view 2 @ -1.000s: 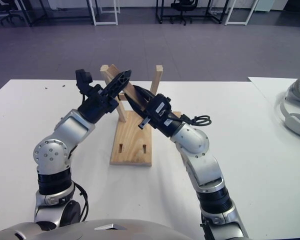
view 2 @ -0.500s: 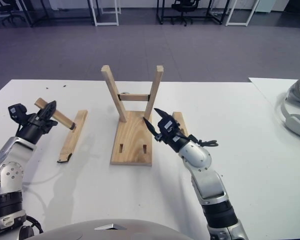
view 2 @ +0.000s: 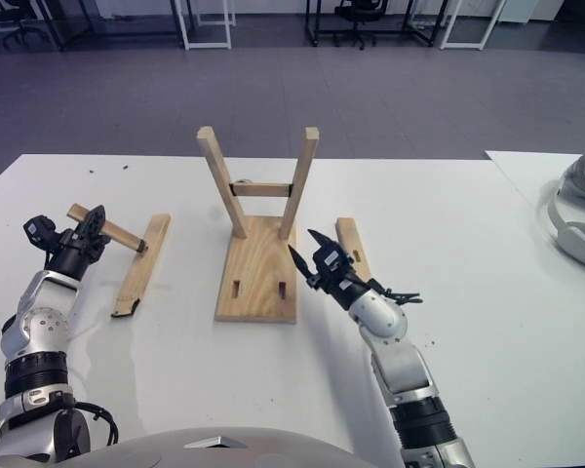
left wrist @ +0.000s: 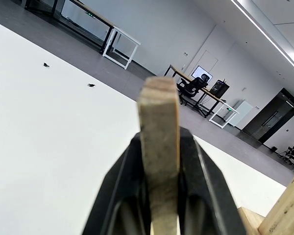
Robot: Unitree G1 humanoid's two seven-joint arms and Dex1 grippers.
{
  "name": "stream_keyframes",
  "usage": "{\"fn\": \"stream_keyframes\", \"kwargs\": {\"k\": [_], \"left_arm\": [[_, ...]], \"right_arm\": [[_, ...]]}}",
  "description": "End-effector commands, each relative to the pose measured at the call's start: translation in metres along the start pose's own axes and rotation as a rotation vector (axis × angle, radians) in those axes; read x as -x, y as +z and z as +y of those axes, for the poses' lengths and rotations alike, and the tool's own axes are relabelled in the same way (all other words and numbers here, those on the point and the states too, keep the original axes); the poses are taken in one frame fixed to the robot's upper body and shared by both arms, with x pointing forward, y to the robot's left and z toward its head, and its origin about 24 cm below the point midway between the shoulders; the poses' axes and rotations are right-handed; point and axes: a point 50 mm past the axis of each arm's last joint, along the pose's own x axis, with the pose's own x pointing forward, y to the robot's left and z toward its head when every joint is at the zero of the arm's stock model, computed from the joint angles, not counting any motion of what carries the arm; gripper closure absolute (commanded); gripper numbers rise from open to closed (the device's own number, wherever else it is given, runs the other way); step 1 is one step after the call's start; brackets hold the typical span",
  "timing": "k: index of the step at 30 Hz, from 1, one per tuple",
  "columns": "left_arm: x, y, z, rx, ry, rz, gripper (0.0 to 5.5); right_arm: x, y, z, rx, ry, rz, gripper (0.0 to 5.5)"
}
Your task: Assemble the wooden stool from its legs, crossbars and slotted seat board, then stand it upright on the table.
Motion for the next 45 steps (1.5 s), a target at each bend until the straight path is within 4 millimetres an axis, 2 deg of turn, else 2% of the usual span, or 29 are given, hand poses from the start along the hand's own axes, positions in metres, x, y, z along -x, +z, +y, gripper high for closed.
{"fn": "stream_keyframes", "kwargs": {"k": [1,4,8,12,15,20,24,26,27,31,32,35,37,42,45], "left_arm": [[0.003,-0.007,0.007,-0.044,0.049,0.037,5.09],[0.007,-0.018,0.019,-0.082,0.102,0.102,5.09],[0.014,-0.031,0.026,-0.141,0.135,0.206,5.09],[0.028,-0.042,0.038,-0.344,0.154,0.421,5.09],[0.042,-0.06,0.048,-0.49,0.157,0.582,5.09],[0.059,-0.087,0.057,-0.494,0.177,0.68,5.09],[0.064,-0.097,0.057,-0.486,0.173,0.667,5.09],[0.058,-0.092,0.053,-0.505,0.15,0.622,5.09],[0.052,-0.083,0.051,-0.523,0.145,0.569,5.09],[0.021,-0.032,0.029,-0.597,0.057,0.343,5.09],[0.017,-0.024,0.024,-0.612,0.031,0.315,4.73],[0.01,-0.007,0.013,-0.677,-0.031,0.293,4.2],[0.012,-0.005,0.011,-0.691,-0.051,0.326,3.96],[0.034,-0.001,0.017,-0.673,-0.038,0.46,3.18],[0.043,0.01,0.025,-0.701,-0.004,0.522,2.65]], "right_arm": [[-0.001,-0.003,0.001,0.004,0.001,0.007,2.98],[-0.002,-0.003,0.001,-0.002,0.0,0.006,2.98],[-0.004,-0.003,0.002,0.002,0.002,0.003,2.98],[-0.006,0.001,0.001,0.017,-0.006,-0.012,2.98],[-0.009,0.005,0.0,0.035,-0.008,-0.026,2.98],[-0.012,0.007,0.0,0.052,-0.003,-0.035,2.98],[-0.013,0.008,0.001,0.051,0.002,-0.036,2.98],[-0.015,0.01,0.001,0.057,0.005,-0.042,2.98],[-0.016,0.011,0.0,0.059,0.005,-0.047,2.98],[-0.018,0.012,0.0,0.059,-0.003,-0.057,2.98],[-0.019,0.012,0.001,0.058,-0.004,-0.057,2.98],[-0.019,0.012,0.001,0.057,-0.013,-0.059,2.98],[-0.02,0.011,0.001,0.057,-0.02,-0.059,2.98],[-0.021,0.01,0.001,0.058,-0.026,-0.063,2.98],[-0.02,0.007,0.003,0.057,-0.025,-0.055,2.98]]}}
